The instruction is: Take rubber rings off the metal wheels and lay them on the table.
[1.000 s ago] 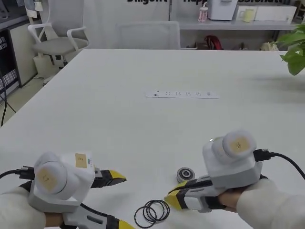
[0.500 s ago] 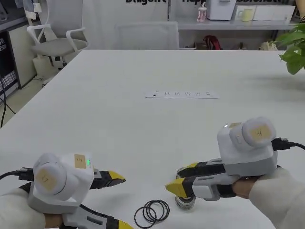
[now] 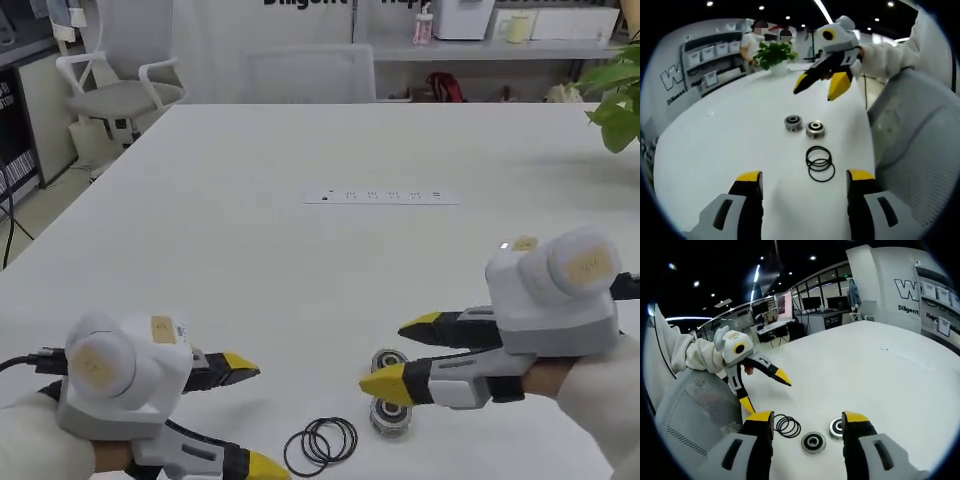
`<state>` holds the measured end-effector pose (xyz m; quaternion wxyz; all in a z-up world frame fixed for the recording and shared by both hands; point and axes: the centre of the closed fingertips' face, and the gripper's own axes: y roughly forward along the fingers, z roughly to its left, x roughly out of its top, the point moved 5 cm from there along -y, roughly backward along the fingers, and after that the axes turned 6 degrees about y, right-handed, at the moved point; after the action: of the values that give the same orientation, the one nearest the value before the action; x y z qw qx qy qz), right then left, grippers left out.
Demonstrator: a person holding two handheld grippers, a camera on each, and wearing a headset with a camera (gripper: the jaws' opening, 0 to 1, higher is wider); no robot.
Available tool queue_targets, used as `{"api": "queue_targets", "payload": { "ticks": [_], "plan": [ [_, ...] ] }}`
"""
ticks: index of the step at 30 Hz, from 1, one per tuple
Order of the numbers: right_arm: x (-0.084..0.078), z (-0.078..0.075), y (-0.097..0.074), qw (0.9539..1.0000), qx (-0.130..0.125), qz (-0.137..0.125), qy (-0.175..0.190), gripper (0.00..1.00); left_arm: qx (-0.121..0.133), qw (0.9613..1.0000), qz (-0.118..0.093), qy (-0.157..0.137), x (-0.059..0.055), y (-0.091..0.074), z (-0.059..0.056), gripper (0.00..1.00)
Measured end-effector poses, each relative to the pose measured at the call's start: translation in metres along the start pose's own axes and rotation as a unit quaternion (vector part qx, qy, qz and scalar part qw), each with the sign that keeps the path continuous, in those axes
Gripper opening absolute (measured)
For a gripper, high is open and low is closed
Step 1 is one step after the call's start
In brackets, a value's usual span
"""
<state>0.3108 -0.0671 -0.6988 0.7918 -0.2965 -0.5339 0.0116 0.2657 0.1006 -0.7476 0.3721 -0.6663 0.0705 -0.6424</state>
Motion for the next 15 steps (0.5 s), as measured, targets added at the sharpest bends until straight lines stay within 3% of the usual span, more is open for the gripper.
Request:
{"api": "queue_targets", "payload": {
  "ticks": [7, 15],
  "plan": [
    [0.002, 0.003, -0.017, 0.9996, -0.017, -0.018, -0.014, 0.62, 0.014, 0.9997, -0.013, -0.016, 0.003, -0.005, 0.006, 0.70],
    [0.001, 0.006, -0.029, 0.9985, -0.019, -0.030, -0.042, 0.72, 0.020, 0.9992, -0.021, -0.026, 0.006, -0.008, 0.010, 0.70]
  ]
}}
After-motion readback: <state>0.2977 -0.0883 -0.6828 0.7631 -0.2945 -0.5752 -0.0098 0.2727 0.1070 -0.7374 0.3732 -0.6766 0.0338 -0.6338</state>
